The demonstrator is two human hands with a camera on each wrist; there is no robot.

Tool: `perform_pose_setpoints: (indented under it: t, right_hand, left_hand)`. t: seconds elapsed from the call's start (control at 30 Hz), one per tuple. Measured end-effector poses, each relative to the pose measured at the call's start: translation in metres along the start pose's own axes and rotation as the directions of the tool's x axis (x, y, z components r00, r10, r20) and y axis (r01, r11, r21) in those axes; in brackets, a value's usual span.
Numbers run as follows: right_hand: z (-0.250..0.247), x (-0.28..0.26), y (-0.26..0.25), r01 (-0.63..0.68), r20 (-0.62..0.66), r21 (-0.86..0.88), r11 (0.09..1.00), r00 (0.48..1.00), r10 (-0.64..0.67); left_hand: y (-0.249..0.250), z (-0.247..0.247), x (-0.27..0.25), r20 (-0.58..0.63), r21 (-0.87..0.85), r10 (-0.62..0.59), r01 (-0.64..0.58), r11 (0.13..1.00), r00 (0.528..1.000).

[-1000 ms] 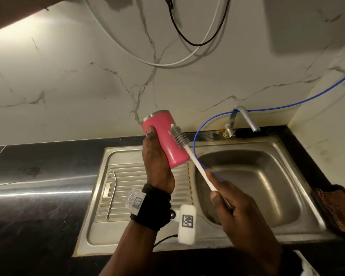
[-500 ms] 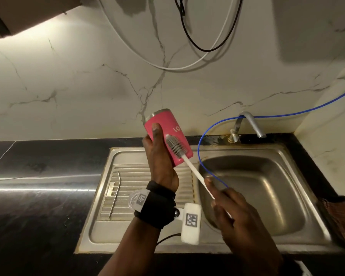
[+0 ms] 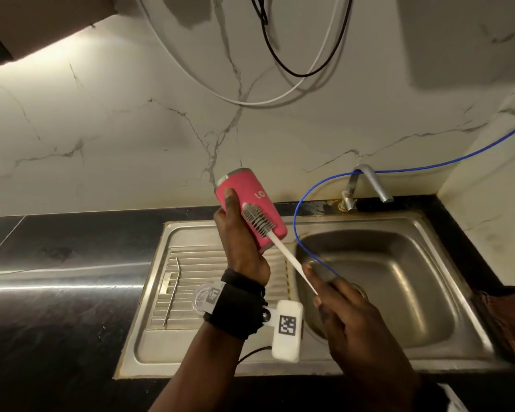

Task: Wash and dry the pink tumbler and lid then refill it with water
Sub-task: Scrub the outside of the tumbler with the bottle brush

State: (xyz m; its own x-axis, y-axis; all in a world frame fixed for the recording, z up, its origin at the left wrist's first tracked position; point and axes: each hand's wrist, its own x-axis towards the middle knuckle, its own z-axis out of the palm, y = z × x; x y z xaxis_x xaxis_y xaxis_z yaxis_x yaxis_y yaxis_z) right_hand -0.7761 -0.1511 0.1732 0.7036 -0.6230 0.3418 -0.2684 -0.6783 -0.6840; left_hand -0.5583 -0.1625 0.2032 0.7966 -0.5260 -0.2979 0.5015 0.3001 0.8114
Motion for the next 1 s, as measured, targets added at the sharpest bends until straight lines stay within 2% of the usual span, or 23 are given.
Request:
perform_pose_setpoints:
  t: [0.13,0.33,0.57,0.8,1.0]
  right_hand:
    - [-0.01,-0.015,0.0,0.003,0.011,0.01,1.0,1.0,-0.003]
    - [-0.001,0.014,-0.004,-0.052,-0.045,0.089,0.995,0.997,0.056]
    - [-0.014,-0.012,-0.004,-0.06,0.0,0.123,0.991,0.998,0.06]
    - [-0.011,0.007,0.001,-0.076,-0.087,0.101,0.992,0.993,0.085]
    - [-0.013,-0.016,0.0,-0.085,-0.03,0.142,0.986,0.996,0.09]
  left_hand:
    - [0.011,-0.004,0.006,0.0,-0.016,0.023,-0.023,1.0,1.0]
    - [-0.01,0.002,-0.006,0.075,0.001,-0.073,0.073,0.997,0.995]
    - [0.004,-0.005,0.01,0.074,-0.064,-0.011,0.016,0.998,0.997]
    - [-0.024,-0.004,-0.009,0.17,-0.026,-0.036,0.041,0.999,0.985]
    - [0.0,-0.007,0.004,0.112,-0.106,0.007,0.005,0.994,0.994]
